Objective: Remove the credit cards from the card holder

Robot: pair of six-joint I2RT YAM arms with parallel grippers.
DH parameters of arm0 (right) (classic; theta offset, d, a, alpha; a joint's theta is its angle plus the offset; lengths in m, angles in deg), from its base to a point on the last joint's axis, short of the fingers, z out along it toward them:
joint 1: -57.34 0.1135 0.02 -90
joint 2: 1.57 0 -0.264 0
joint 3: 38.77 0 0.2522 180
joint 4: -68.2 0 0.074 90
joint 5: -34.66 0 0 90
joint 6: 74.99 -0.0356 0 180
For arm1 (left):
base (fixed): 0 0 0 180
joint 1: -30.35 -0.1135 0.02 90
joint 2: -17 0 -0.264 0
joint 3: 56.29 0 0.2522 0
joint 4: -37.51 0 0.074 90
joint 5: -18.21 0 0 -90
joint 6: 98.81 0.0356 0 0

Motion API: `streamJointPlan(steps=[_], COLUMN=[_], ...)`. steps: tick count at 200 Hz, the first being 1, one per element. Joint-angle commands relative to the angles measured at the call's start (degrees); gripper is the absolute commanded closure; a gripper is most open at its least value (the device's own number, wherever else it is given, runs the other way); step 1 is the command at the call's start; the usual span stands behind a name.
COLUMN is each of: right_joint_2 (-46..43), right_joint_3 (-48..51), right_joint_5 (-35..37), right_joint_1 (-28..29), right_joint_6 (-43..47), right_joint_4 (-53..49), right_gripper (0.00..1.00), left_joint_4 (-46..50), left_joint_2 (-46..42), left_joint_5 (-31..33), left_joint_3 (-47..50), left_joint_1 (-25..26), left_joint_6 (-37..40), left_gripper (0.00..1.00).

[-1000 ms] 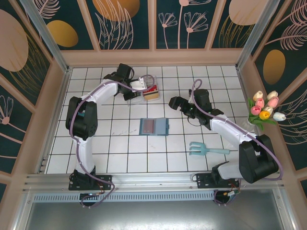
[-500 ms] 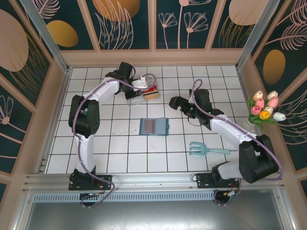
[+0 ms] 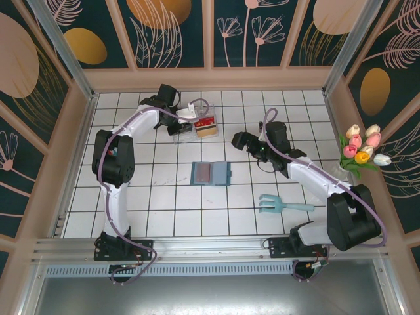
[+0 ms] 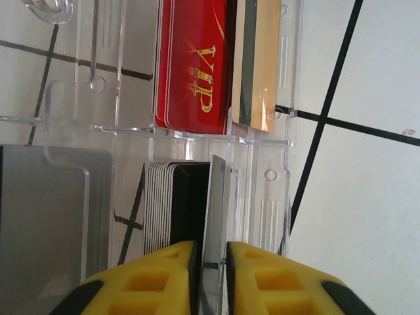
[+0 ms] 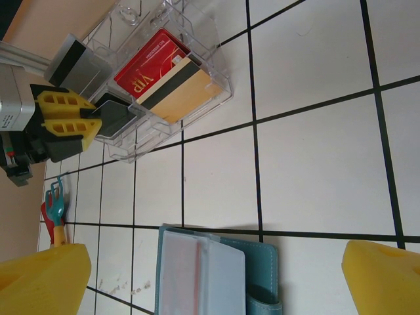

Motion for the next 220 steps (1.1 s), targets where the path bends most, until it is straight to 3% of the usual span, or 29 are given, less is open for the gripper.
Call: streamJointPlan(steps=[1, 60, 85, 133, 167, 194, 220], right_joint_2=[-1.51, -1.26, -0.82, 2.90, 8.09, 12.94, 18.73], right_joint_3=[-0.97, -1.14, -2.02, -5.59, -9.33, -13.18, -17.38], right_joint_5=[-0.21, -0.67, 2.88, 12.31, 15.94, 22.96, 29.43], right_joint_1=[-0.58, -0.40, 1.17, 9.95, 17.13, 23.11, 28.59], right_joint_6=[-0.65, -0.24, 0.15, 0.26, -0.41, -0.88, -1.51], right_joint_4=[-0.02, -0.51, -3.02, -9.12, -11.43, -15.54, -20.36], right_gripper=[0.01, 0.01, 0.02, 0.08, 0.15, 0.17, 0.17], left_joint_4=[1.26, -1.21, -6.55, -33.10, -45.21, -43.00, -42.29], left_joint_2=[-0.11, -5.45, -10.59, -28.68, -38.77, -44.06, -48.97], left_joint_5=[-0.64, -4.83, -5.85, -5.46, 3.18, 14.31, 20.43], left_joint_3=[-1.86, -2.58, 0.28, 21.40, 33.74, 38.43, 43.29], left_joint_1=[-0.38, -0.45, -0.43, -0.41, -0.42, -0.46, -0.45], left_joint_6=[-0.67, -5.27, -12.38, -32.26, -49.45, -60.24, -66.89], left_gripper=[0.75, 0.68, 0.67, 0.57, 0.40, 0.27, 0.17])
